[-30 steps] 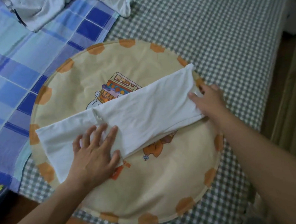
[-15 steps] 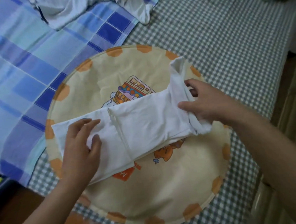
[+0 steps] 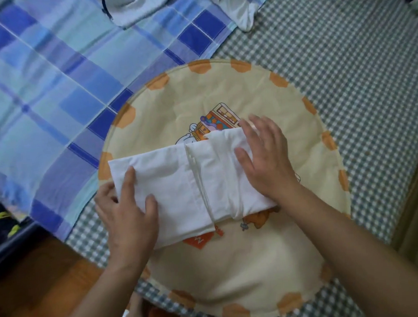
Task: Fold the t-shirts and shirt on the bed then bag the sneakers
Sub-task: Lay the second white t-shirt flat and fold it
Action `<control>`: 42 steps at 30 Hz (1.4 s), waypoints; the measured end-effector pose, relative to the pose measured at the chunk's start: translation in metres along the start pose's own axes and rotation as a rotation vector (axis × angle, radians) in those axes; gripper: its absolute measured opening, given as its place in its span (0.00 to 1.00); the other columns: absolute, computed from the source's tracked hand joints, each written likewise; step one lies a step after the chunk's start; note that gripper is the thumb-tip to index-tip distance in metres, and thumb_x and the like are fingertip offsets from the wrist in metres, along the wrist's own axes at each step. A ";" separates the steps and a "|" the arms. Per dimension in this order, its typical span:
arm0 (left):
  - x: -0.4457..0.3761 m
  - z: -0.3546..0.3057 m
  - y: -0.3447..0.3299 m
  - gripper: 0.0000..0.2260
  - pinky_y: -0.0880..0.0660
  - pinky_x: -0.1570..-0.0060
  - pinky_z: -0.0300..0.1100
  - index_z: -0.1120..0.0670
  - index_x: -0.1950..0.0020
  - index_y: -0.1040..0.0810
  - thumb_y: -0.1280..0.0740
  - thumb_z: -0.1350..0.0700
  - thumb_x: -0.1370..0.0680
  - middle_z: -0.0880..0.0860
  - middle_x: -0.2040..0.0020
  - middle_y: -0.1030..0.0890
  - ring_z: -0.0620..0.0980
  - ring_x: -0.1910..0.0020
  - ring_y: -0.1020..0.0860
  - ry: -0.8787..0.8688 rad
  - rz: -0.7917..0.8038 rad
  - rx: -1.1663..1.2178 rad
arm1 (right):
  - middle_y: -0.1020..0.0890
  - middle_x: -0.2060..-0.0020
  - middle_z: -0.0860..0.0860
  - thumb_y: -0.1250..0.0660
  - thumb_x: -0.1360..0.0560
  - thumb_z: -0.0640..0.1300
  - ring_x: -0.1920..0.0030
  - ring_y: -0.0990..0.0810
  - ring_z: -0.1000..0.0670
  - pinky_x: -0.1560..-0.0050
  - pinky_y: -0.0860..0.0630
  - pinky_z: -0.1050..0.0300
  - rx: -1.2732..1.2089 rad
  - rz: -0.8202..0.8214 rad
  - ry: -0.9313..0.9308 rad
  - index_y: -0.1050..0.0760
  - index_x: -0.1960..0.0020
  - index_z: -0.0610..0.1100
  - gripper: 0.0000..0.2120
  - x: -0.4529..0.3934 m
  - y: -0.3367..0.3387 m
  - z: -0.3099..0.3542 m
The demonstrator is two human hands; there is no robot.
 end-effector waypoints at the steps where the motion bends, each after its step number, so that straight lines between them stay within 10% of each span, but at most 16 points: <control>1: 0.000 0.000 0.001 0.28 0.40 0.30 0.46 0.41 0.21 0.38 0.34 0.51 0.19 0.49 0.28 0.43 0.54 0.28 0.39 0.024 0.010 0.027 | 0.31 0.25 0.46 0.43 0.19 0.55 0.25 0.36 0.40 0.26 0.41 0.42 0.006 0.058 0.044 0.35 0.22 0.45 0.28 -0.007 -0.012 -0.002; 7: -0.006 0.003 0.008 0.29 0.42 0.34 0.40 0.41 0.19 0.41 0.35 0.54 0.18 0.50 0.30 0.41 0.45 0.36 0.38 0.063 0.121 0.115 | 0.21 0.60 0.47 0.45 0.18 0.50 0.56 0.24 0.41 0.44 0.36 0.49 -0.052 -0.010 0.215 0.22 0.53 0.43 0.16 -0.052 -0.034 0.008; 12: -0.007 0.003 0.010 0.30 0.41 0.33 0.42 0.41 0.19 0.42 0.35 0.54 0.18 0.50 0.29 0.41 0.49 0.32 0.36 0.079 0.139 0.125 | 0.27 0.65 0.49 0.49 0.17 0.50 0.61 0.27 0.42 0.52 0.39 0.52 -0.222 0.044 0.162 0.29 0.59 0.44 0.18 -0.050 -0.036 0.017; 20: -0.003 0.014 0.020 0.28 0.27 0.40 0.51 0.46 0.22 0.38 0.32 0.54 0.19 0.47 0.36 0.26 0.50 0.40 0.25 0.236 0.026 0.362 | 0.25 0.32 0.42 0.41 0.17 0.46 0.30 0.30 0.39 0.27 0.38 0.40 0.016 -0.267 0.105 0.25 0.31 0.41 0.17 -0.010 -0.009 0.039; 25: -0.002 0.019 0.015 0.15 0.20 0.48 0.53 0.53 0.35 0.26 0.31 0.63 0.20 0.54 0.45 0.16 0.55 0.48 0.17 0.434 0.220 0.643 | 0.39 0.20 0.44 0.47 0.16 0.55 0.20 0.44 0.41 0.22 0.45 0.40 0.080 0.053 -0.029 0.39 0.20 0.45 0.28 0.025 -0.064 0.037; 31: 0.018 -0.028 0.029 0.24 0.18 0.53 0.51 0.47 0.29 0.27 0.31 0.66 0.21 0.52 0.43 0.16 0.51 0.49 0.15 0.277 0.264 0.763 | 0.46 0.19 0.53 0.53 0.16 0.57 0.18 0.51 0.45 0.20 0.54 0.46 -0.161 0.196 -0.146 0.48 0.18 0.44 0.31 0.007 -0.065 0.051; 34: 0.045 -0.080 0.028 0.29 0.18 0.62 0.45 0.42 0.27 0.31 0.30 0.66 0.22 0.52 0.48 0.17 0.49 0.56 0.15 0.101 0.240 0.684 | 0.36 0.26 0.66 0.44 0.16 0.57 0.24 0.38 0.57 0.21 0.43 0.52 -0.962 0.327 -0.482 0.39 0.20 0.49 0.26 0.017 -0.007 0.044; 37: 0.075 -0.137 -0.008 0.33 0.17 0.56 0.54 0.34 0.26 0.37 0.29 0.59 0.24 0.52 0.53 0.20 0.54 0.55 0.16 -0.034 0.442 0.693 | 0.25 0.29 0.51 0.36 0.23 0.64 0.30 0.25 0.48 0.32 0.28 0.41 -1.714 0.513 -0.655 0.32 0.24 0.51 0.31 0.035 0.052 0.040; 42: 0.048 -0.173 -0.059 0.28 0.21 0.43 0.49 0.42 0.24 0.34 0.37 0.65 0.20 0.46 0.47 0.20 0.46 0.52 0.17 -0.097 0.506 0.608 | 0.15 0.42 0.51 0.35 0.20 0.33 0.43 0.16 0.49 0.38 0.21 0.43 -1.174 0.294 -0.655 0.30 0.26 0.53 0.26 0.033 0.056 -0.016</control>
Point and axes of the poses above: each hand's wrist, its own x-axis away from the middle knuckle, its own y-axis out of the back of the hand, z = x × y, the point moved 5 cm from there along -x, towards the middle knuckle
